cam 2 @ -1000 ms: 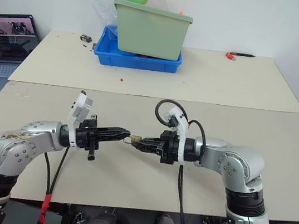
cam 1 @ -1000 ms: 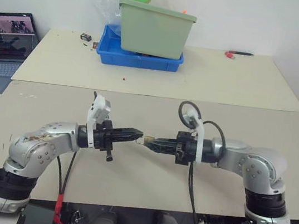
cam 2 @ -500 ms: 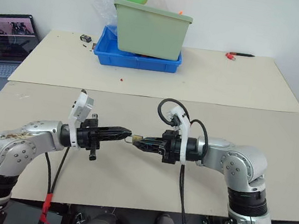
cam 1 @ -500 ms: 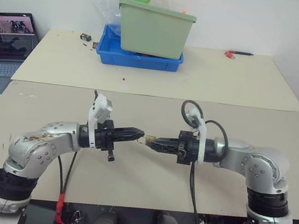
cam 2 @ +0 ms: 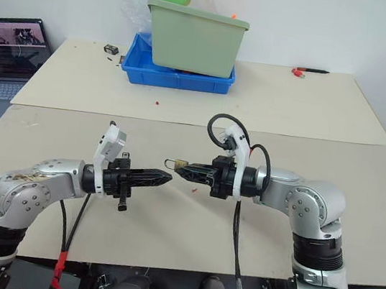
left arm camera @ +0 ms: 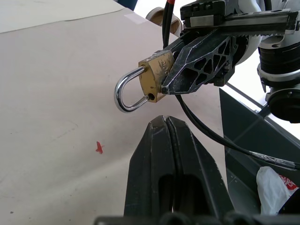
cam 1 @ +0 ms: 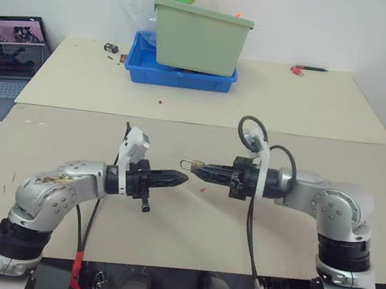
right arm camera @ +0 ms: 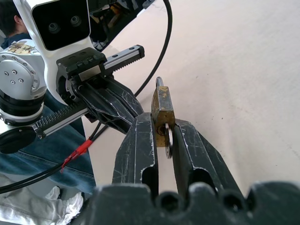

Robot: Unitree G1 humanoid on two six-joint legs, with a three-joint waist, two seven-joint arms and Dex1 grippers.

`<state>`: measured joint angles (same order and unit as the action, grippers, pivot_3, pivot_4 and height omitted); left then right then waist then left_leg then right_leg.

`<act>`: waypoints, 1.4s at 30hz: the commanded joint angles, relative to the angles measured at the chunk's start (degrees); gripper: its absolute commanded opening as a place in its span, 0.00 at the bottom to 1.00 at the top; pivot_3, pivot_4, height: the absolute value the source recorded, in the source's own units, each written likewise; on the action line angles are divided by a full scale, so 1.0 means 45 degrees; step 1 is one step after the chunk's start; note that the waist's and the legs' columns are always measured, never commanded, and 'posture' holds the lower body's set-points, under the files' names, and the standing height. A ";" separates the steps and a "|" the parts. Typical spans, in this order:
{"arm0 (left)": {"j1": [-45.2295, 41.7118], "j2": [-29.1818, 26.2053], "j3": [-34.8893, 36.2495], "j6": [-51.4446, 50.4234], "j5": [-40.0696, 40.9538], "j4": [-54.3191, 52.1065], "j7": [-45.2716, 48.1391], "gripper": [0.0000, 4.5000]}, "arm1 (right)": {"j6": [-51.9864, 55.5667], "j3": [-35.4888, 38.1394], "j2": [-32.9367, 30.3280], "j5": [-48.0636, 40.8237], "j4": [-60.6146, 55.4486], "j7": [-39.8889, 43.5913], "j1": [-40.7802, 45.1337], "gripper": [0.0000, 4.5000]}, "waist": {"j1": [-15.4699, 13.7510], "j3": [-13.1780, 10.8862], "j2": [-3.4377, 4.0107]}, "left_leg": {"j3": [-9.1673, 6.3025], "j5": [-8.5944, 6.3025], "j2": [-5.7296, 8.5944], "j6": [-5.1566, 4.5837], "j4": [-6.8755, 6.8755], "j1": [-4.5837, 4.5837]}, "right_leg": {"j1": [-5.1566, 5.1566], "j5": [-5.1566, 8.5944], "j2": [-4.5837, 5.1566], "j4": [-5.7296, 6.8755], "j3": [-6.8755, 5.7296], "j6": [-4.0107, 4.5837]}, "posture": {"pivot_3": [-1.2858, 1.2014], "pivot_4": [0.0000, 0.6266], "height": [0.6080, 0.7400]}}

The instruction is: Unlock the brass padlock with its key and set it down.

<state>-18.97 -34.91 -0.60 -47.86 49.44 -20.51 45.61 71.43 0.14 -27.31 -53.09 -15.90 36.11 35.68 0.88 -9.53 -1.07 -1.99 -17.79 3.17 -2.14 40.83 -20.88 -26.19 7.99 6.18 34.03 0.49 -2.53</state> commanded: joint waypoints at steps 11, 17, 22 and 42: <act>-0.0029 -0.0013 0.0081 0.0046 -0.0050 -0.0353 0.0105 0.02 | -0.0153 0.0234 -0.0255 -0.0367 -0.0659 0.0472 -0.0267 0.02 | 0.0000 0.0000 0.0000 | 0.0001 0.0000 -0.0001 -0.0001 0.0000 0.0001 | 0.0000 0.0000 0.0000 0.0000 0.0000 0.0000 | 0.52 0.24 1.00; 0.0015 0.0001 0.0122 0.0057 -0.0068 -0.0314 0.0095 0.02 | -0.0013 0.0285 -0.0303 -0.0721 -0.1031 0.0555 -0.0238 0.02 | -0.0007 0.0000 0.0000 | 0.0001 -0.0001 0.0000 -0.0001 0.0000 0.0000 | 0.0000 0.0000 0.0000 -0.0002 0.0000 0.0000 | 0.52 0.24 1.00; 0.0030 0.0010 0.0079 0.0110 -0.0148 -0.0307 0.0131 0.02 | 0.0057 0.0274 -0.0376 -0.1119 -0.1438 0.0552 -0.0380 0.02 | -0.0009 0.0000 -0.0001 | 0.0000 -0.0001 0.0000 -0.0001 0.0000 0.0000 | 0.0001 0.0000 0.0000 -0.0001 0.0000 0.0000 | 0.52 0.24 1.00; -0.0073 0.0139 0.0120 0.0087 -0.0283 -0.0342 0.0043 0.02 | -0.0011 -0.0104 -0.0548 -0.1119 -0.1704 0.0378 -0.0635 0.02 | -0.0012 -0.0001 -0.0001 | 0.0003 -0.0001 -0.0001 -0.0001 0.0000 0.0001 | 0.0001 0.0000 0.0000 -0.0001 0.0001 0.0000 | 0.52 0.24 1.00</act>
<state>-18.80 -34.31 -0.61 -47.85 48.29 -20.50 45.68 71.74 -0.54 -29.22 -56.54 -20.61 36.64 32.98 0.83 -9.54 -1.08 -1.98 -17.80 3.16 -2.14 40.83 -20.88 -26.19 7.99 6.18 34.03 0.49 -2.54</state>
